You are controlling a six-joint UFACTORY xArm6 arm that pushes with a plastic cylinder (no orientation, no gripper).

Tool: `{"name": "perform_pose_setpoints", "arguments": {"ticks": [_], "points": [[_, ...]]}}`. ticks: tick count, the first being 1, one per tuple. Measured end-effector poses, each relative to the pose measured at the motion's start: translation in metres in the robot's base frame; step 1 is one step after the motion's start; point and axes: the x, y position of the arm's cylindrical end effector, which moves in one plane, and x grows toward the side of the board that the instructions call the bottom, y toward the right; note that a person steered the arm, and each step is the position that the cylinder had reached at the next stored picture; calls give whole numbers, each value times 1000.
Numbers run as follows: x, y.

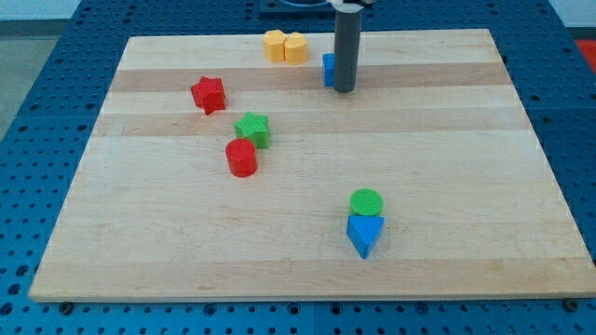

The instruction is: Put the blue cube at the right side of the yellow heart

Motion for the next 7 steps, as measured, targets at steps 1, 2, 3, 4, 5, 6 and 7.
{"name": "perform_pose_setpoints", "arguments": {"ticks": [1,2,3,4,5,6,7], "points": [[-20,1],[-39,0],[-55,0],[-66,0],[-69,0],[-70,1],[-49,20]]}}
